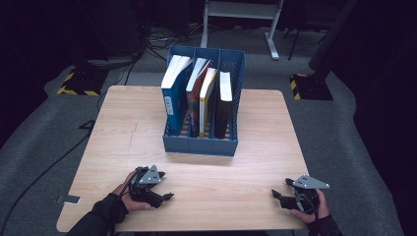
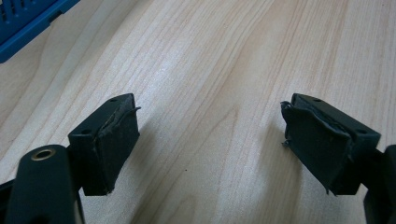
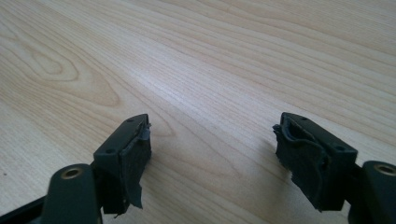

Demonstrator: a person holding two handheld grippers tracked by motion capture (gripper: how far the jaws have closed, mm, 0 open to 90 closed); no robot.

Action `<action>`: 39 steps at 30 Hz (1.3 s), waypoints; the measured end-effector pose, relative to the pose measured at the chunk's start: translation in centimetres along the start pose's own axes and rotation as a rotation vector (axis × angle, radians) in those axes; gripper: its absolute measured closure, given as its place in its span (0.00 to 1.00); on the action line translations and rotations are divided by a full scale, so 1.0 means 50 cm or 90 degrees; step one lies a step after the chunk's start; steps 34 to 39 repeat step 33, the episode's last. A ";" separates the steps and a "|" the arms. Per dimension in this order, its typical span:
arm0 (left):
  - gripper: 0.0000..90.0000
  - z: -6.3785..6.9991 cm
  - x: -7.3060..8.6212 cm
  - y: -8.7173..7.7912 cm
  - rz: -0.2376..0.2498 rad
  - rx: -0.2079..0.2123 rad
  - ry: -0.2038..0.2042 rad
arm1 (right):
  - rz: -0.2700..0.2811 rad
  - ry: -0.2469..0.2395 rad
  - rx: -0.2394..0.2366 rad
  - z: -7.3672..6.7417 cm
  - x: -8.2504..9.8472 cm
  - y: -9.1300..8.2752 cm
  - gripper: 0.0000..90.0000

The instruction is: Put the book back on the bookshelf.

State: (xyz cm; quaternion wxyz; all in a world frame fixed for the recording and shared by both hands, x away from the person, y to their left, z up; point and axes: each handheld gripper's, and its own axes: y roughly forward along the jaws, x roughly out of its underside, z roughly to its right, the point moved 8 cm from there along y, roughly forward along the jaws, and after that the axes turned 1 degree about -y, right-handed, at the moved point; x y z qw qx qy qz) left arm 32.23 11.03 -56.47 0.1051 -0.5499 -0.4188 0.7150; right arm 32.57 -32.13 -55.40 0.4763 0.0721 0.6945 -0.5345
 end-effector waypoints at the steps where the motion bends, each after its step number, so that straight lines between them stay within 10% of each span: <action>1: 0.20 0.000 0.000 0.000 0.000 0.000 0.000 | 0.000 -0.001 0.000 0.000 0.001 -0.001 0.30; 39: 0.17 -0.003 -0.002 0.003 -0.003 0.003 0.003 | -0.007 0.011 0.015 0.005 -0.002 0.005 0.22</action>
